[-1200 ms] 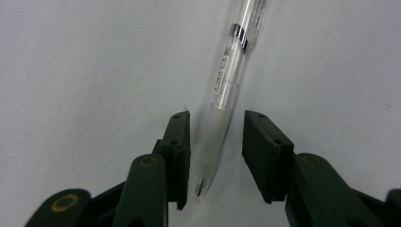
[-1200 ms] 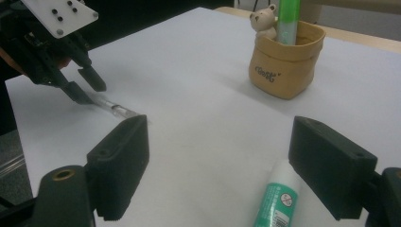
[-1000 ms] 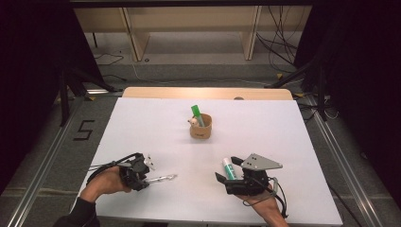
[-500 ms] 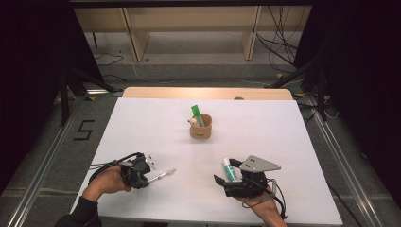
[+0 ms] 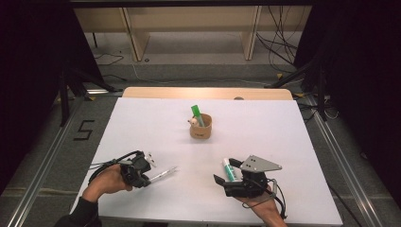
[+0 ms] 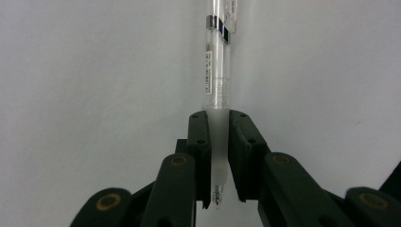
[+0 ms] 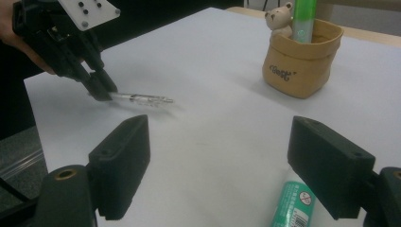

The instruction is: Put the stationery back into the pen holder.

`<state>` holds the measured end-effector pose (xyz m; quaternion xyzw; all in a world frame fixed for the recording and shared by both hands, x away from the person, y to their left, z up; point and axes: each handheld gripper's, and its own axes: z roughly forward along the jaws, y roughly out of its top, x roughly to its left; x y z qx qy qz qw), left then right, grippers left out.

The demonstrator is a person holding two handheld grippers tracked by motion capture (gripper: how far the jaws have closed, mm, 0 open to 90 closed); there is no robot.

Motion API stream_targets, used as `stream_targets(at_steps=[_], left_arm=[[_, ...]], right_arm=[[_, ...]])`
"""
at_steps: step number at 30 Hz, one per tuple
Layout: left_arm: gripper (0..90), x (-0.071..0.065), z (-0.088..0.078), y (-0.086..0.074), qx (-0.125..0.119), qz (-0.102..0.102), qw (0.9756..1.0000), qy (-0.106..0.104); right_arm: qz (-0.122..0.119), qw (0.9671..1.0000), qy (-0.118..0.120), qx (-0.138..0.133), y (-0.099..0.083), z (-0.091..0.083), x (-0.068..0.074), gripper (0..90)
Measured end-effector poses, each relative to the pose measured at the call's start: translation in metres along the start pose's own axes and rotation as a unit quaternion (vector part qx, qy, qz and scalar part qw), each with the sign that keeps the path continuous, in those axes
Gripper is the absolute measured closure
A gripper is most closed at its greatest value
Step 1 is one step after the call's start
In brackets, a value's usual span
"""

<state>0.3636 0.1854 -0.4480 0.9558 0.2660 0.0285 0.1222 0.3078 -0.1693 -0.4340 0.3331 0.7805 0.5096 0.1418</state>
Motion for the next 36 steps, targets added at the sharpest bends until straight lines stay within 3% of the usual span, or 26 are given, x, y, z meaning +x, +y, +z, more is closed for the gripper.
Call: stream_targets(at_steps=[8, 21, 24, 29, 36], left_arm=[[79.6, -0.012, -0.005, 0.009, -0.012, 0.013, 0.9996, -0.021], [79.6, -0.031, -0.008, 0.028, -0.005, 0.047, 0.998, -0.041], [79.6, -0.035, -0.009, 0.034, -0.008, 0.05, 0.9977, -0.044], [79.6, -0.043, -0.011, 0.043, -0.013, 0.072, 0.9964, -0.043], [79.6, -0.049, -0.006, 0.054, -0.004, 0.084, 0.9952, -0.05]], right_arm=[[-0.016, 0.9999, 0.0, -0.001, 0.002, 0.002, 0.007, 22.7], [-0.071, 0.9974, 0.007, 0.011, 0.005, 0.008, 0.028, 22.6], [-0.085, 0.9963, 0.007, 0.013, 0.005, 0.01, 0.033, 22.7], [-0.103, 0.9944, 0.012, 0.02, 0.004, 0.015, 0.041, 22.8], [-0.142, 0.9892, 0.015, 0.032, 0.003, 0.024, 0.056, 22.8]])
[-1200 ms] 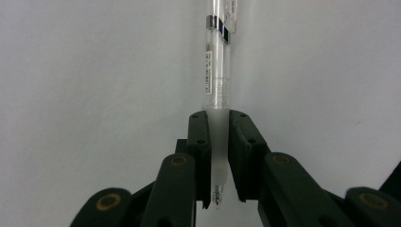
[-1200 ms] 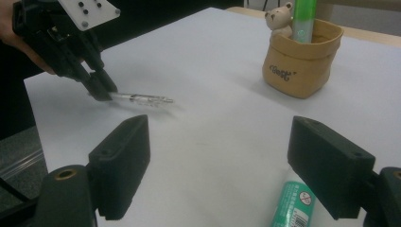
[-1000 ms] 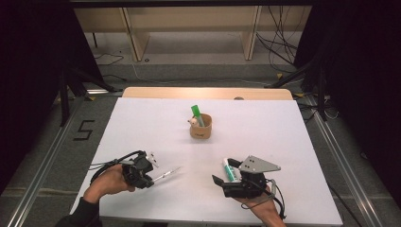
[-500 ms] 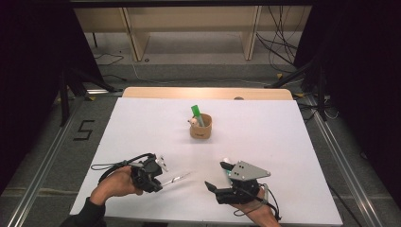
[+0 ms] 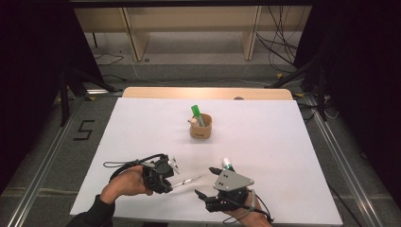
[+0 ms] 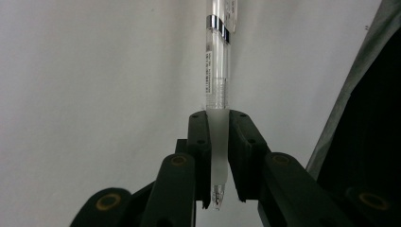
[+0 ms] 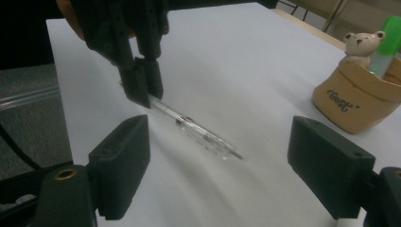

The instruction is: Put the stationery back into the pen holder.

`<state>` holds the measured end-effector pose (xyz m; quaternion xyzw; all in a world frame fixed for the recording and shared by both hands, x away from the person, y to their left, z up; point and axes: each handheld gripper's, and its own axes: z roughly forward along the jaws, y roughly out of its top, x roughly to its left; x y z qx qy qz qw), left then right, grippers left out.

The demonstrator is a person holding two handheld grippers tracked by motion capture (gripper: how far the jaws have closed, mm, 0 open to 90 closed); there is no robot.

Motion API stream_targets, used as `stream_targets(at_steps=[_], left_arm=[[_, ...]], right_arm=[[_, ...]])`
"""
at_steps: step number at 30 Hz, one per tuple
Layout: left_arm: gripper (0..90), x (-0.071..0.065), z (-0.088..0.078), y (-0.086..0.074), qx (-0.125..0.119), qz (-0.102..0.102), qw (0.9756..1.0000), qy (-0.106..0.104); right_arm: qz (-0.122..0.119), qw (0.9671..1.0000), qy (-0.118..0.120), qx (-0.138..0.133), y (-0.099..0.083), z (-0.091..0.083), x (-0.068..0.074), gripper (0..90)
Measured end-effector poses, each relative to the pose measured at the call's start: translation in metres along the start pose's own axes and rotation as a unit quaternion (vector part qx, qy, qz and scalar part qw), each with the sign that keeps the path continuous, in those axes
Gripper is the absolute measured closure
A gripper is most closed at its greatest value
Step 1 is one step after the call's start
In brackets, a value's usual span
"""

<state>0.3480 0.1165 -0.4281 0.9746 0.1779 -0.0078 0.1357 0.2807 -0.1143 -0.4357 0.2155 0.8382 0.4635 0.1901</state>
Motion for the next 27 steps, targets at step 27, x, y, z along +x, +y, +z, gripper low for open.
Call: stream_targets(at_steps=[27], left_arm=[[79.6, -0.006, 0.003, 0.026, 0.01, 0.025, 0.9995, -0.018]], right_arm=[[-0.212, 0.974, -0.061, 0.053, -0.007, 0.03, 0.039, 31.3]])
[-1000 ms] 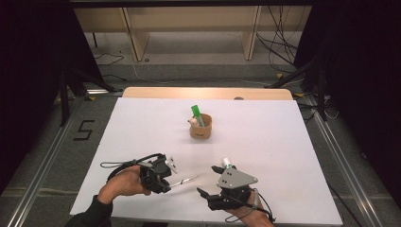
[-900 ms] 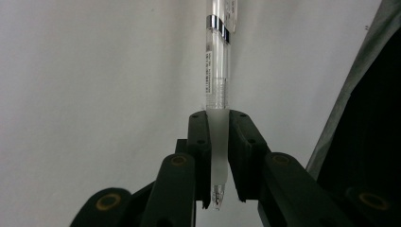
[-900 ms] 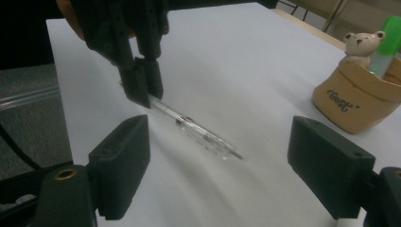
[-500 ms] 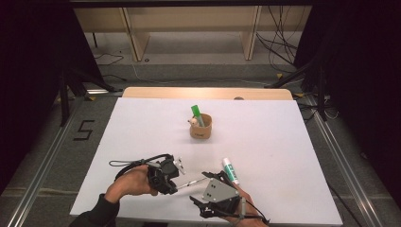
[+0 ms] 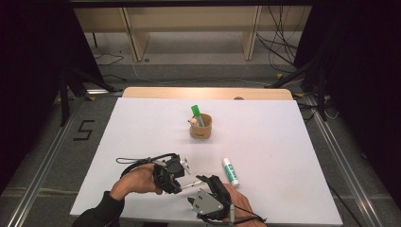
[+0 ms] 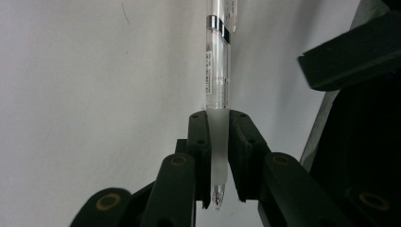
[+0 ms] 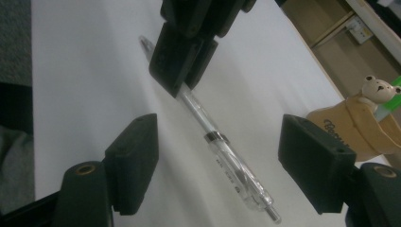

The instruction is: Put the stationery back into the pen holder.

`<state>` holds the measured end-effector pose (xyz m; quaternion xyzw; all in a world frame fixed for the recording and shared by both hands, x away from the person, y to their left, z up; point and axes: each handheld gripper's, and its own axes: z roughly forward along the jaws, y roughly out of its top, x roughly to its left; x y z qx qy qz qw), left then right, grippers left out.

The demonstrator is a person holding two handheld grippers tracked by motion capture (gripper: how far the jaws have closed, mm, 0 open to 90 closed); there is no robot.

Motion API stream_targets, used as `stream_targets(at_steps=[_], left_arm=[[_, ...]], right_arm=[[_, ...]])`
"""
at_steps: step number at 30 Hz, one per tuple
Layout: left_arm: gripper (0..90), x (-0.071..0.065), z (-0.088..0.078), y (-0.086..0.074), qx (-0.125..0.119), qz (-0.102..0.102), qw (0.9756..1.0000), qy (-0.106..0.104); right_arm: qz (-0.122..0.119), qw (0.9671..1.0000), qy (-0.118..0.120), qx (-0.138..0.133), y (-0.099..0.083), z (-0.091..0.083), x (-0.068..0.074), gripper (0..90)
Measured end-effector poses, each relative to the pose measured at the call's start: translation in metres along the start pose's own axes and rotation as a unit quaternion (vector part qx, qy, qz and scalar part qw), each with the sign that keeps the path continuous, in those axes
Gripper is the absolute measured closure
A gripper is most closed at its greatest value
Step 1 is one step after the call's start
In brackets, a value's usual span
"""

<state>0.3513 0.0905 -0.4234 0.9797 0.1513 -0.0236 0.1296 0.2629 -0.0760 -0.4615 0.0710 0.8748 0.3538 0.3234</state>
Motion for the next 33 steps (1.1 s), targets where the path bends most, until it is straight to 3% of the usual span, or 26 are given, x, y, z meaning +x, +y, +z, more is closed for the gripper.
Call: stream_targets(at_steps=[7, 10, 17, 19, 20, 22, 25, 28, 29, 33], left_arm=[[79.5, -0.002, 0.001, 0.007, 0.003, 0.003, 1.0, -0.001], [79.5, -0.003, 0.0, 0.01, 0.005, 0.008, 1.0, -0.003], [79.5, -0.005, -0.001, 0.013, 0.006, 0.015, 0.9999, -0.002], [79.5, -0.006, -0.001, 0.013, 0.005, 0.014, 0.9999, -0.002], [79.5, -0.005, 0.0, 0.013, 0.007, 0.017, 0.9998, -0.002], [79.5, -0.005, 0.0, 0.013, 0.008, 0.014, 0.9999, -0.001], [79.5, -0.006, 0.0, 0.013, 0.008, 0.015, 0.9998, -0.004], [79.5, -0.005, -0.003, 0.012, 0.006, 0.013, 0.9999, -0.002], [79.5, -0.005, -0.003, 0.012, 0.005, 0.012, 0.9999, -0.002], [79.5, -0.005, -0.001, 0.012, 0.01, 0.012, 0.9999, -0.004]], right_arm=[[-0.048, 0.9985, -0.022, 0.015, 0.0, 0.008, 0.009, 38.0], [-0.054, 0.9982, -0.023, 0.012, 0.0, 0.009, 0.011, 41.2], [-0.098, 0.9941, -0.041, 0.023, -0.001, 0.011, 0.015, 48.6], [-0.114, 0.992, -0.047, 0.027, -0.001, 0.013, 0.017, 50.5], [-0.134, 0.9895, -0.049, 0.025, -0.001, 0.014, 0.016, 51.1], [-0.127, 0.9897, -0.058, 0.031, -0.001, 0.014, 0.02, 53.1], [-0.162, 0.9843, -0.064, 0.032, -0.002, 0.016, 0.021, 56.3], [-0.177, 0.981, -0.07, 0.037, -0.002, 0.018, 0.023, 58.4], [-0.169, 0.9821, -0.072, 0.042, -0.003, 0.019, 0.026, 59.0], [-0.19, 0.9769, -0.086, 0.045, -0.003, 0.021, 0.029, 62.5]])
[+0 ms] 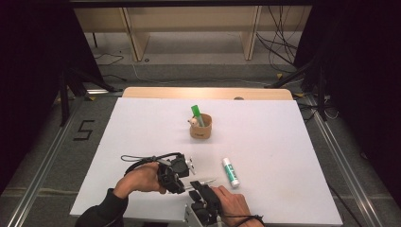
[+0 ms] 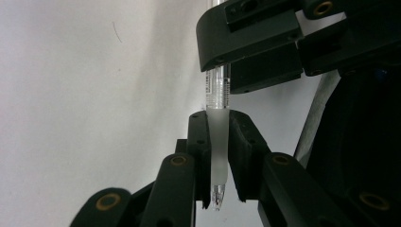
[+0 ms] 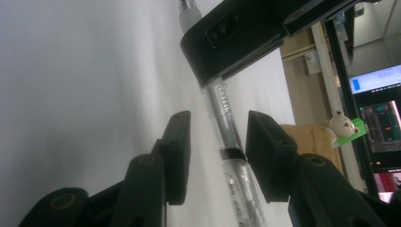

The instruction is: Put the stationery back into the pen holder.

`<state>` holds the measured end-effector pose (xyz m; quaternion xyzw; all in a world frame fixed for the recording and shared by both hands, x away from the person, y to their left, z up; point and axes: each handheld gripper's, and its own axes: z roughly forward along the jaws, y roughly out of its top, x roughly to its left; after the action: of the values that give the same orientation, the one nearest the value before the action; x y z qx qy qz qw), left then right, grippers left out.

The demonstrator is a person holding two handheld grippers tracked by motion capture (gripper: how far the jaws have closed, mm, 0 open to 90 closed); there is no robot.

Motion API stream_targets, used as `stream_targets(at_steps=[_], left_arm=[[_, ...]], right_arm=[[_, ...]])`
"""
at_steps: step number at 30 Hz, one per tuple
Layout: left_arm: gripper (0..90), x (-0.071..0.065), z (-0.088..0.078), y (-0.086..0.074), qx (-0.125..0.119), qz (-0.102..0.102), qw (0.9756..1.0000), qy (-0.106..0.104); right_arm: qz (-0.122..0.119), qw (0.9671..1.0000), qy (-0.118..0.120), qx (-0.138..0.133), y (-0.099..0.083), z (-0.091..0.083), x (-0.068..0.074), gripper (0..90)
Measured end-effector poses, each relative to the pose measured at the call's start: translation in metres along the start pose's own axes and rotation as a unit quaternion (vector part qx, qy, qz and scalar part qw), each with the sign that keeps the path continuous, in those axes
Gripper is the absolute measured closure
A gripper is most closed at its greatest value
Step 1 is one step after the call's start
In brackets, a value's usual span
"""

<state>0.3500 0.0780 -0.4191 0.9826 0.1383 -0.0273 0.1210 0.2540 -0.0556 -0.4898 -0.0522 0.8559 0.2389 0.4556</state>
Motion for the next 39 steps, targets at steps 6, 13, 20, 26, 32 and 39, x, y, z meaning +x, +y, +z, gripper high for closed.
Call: stream_targets(at_steps=[6, 13, 20, 26, 32, 39], left_arm=[[79.5, -0.002, 0.001, 0.002, 0.003, 0.004, 1.0, -0.001], [79.5, -0.003, 0.001, 0.003, 0.002, 0.005, 1.0, -0.001], [79.5, -0.005, 0.003, 0.004, 0.003, 0.005, 1.0, -0.003], [79.4, -0.004, 0.004, 0.005, 0.005, 0.003, 1.0, -0.004], [75.6, -0.004, 0.003, 0.004, 0.006, 0.002, 1.0, -0.006], [54.0, -0.005, -0.008, -0.004, -0.005, 0.006, 1.0, 0.004]], right_arm=[[-0.034, 0.9993, -0.014, 0.007, 0.003, 0.002, 0.006, 66.1], [-0.062, 0.9977, -0.026, 0.011, 0.006, 0.002, 0.01, 69.9], [-0.09, 0.9951, -0.038, 0.014, 0.006, 0.004, 0.012, 76.2], [-0.107, 0.9933, -0.038, 0.019, 0.006, 0.005, 0.015, 79.0], [-0.115, 0.9926, -0.035, 0.016, 0.006, 0.005, 0.015, 79.7], [-0.103, 0.9939, -0.032, 0.021, 0.001, 0.004, 0.014, 79.7]])
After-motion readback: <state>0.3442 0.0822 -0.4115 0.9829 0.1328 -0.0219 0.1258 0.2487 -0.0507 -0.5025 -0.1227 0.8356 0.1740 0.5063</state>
